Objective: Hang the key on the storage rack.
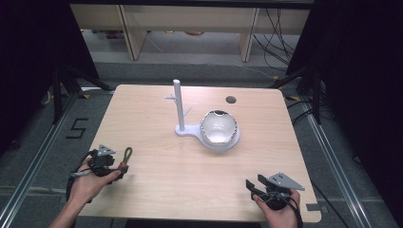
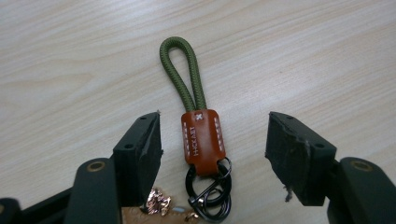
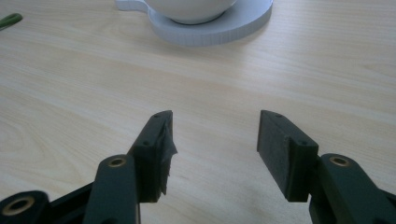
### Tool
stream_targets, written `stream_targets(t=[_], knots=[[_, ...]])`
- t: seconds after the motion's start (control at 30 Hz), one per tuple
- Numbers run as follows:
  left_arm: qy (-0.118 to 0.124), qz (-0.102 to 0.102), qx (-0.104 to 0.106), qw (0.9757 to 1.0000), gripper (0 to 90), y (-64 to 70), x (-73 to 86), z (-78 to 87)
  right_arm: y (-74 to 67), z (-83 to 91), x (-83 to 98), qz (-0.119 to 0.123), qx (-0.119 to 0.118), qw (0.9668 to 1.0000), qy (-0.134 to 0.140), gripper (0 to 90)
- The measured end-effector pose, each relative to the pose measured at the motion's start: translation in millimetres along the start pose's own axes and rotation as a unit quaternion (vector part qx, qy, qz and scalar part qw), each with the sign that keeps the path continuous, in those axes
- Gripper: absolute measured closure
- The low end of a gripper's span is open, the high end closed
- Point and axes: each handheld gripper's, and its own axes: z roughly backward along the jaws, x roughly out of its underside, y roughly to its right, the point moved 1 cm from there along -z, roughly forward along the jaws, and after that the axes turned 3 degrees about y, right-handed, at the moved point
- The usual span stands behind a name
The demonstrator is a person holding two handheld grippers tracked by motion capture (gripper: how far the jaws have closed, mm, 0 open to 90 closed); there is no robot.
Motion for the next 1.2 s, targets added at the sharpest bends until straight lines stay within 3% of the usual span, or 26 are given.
stream_targets(t=[0.03,0.1,0.13,0.17,0.2,0.23,0.37,0.4,0.47,0.5,0.53,0.57,0.63,0.67,0.7,0.77,0.8,0.83,0.87,0.9,0.93,0.97,1.0,1.1,1.13,1.2], knots=[[-0.003,-0.005,0.0,1.0,35.1,-1.3,-0.9,2.1,4.8,-0.7,-0.4,0.026,0.006,0.9996,0.0,46.9],[0.006,0.002,0.0,1.0,35.0,-1.0,-1.9,2.8,5.2,-1.7,0.2,0.022,-0.001,0.9998,0.002,47.2],[-0.002,-0.001,-0.003,1.0,35.0,-2.6,-4.5,5.5,5.7,-1.5,0.4,0.02,-0.001,0.9998,-0.002,47.4],[-0.009,0.002,0.004,0.9999,35.2,-3.7,-7.9,6.8,3.4,-2.1,1.7,0.001,0.002,1.0,-0.001,47.9],[-0.009,0.002,0.004,0.9999,35.6,-3.7,-7.9,6.8,3.5,-2.1,1.8,0.0,0.003,1.0,-0.002,48.1],[-0.035,-0.006,0.011,0.9993,36.0,-6.1,-11.9,9.0,4.3,-1.9,1.6,0.007,0.004,1.0,-0.003,48.4],[-0.044,0.001,0.015,0.9989,37.2,-7.2,-16.8,6.3,3.6,-0.6,1.3,0.005,0.007,0.9999,-0.01,48.9],[-0.068,0.0,0.025,0.9974,38.4,-9.0,-20.2,5.8,2.4,-2.0,1.5,-0.003,-0.001,1.0,-0.004,49.1],[-0.082,0.002,0.031,0.9962,38.6,-9.9,-22.3,5.1,1.7,-2.0,1.5,-0.007,-0.003,1.0,-0.006,49.1],[-0.087,0.011,0.038,0.9954,39.6,-10.7,-24.2,2.5,5.8,-3.2,1.2,0.017,-0.005,0.9998,-0.003,49.1],[-0.091,0.015,0.043,0.9948,39.7,-11.5,-24.8,1.1,5.1,-3.1,1.2,0.015,-0.005,0.9999,-0.005,49.1],[-0.091,0.015,0.043,0.9948,39.9,-11.5,-24.8,1.1,4.7,-1.3,0.6,0.017,0.002,0.9998,-0.013,49.1],[-0.123,0.033,0.041,0.991,39.8,-12.3,-26.8,-1.7,4.4,-1.3,0.5,0.018,0.0,0.9997,-0.014,49.1],[-0.129,0.031,0.039,0.9904,39.8,-13.4,-27.1,-3.2,4.1,-1.4,0.4,0.018,0.001,0.9997,-0.013,49.0],[-0.127,0.042,0.037,0.9903,40.0,-12.8,-27.2,-5.4,4.3,-1.5,0.3,0.022,0.001,0.9997,-0.011,49.0],[-0.13,0.036,0.035,0.9903,40.4,-14.5,-27.6,-6.9,4.1,-1.5,0.2,0.022,0.002,0.9997,-0.011,49.0],[-0.137,0.021,0.034,0.9897,40.6,-18.2,-29.2,-9.7,4.0,-1.5,-0.1,0.021,0.002,0.9997,-0.011,49.0],[-0.137,0.021,0.034,0.9897,40.8,-18.2,-29.2,-9.7,4.0,-1.6,-0.2,0.022,0.002,0.9997,-0.011,49.0],[-0.152,0.027,0.032,0.9874,41.1,-17.7,-30.6,-11.4,3.9,-1.6,-0.2,0.021,0.002,0.9997,-0.011,49.0],[-0.152,0.027,0.032,0.9874,41.4,-17.7,-30.6,-11.4,3.9,-1.6,-0.2,0.021,0.002,0.9997,-0.011,49.0],[-0.15,0.046,0.035,0.9869,41.4,-15.7,-30.0,-13.5,3.8,-1.6,-0.2,0.021,0.002,0.9997,-0.011,49.0],[-0.157,0.043,0.034,0.9861,41.6,-16.0,-30.9,-14.7,3.7,-1.7,0.0,0.021,0.002,0.9997,-0.012,49.0],[-0.166,0.021,0.033,0.9853,42.4,-17.9,-33.0,-17.9,3.0,-2.9,0.3,0.019,-0.004,0.9998,-0.009,49.0],[-0.178,0.02,0.032,0.9833,43.9,-17.1,-35.4,-21.0,1.9,-3.2,0.2,0.016,-0.008,0.9998,-0.009,49.0],[-0.18,0.032,0.032,0.9827,43.9,-15.1,-35.7,-23.5,1.9,-3.2,0.2,0.016,-0.008,0.9998,-0.009,49.0],[-0.183,0.026,0.027,0.9825,46.5,-14.9,-37.4,-26.6,-1.7,-2.1,1.0,-0.003,-0.005,0.9999,-0.015,49.0]])
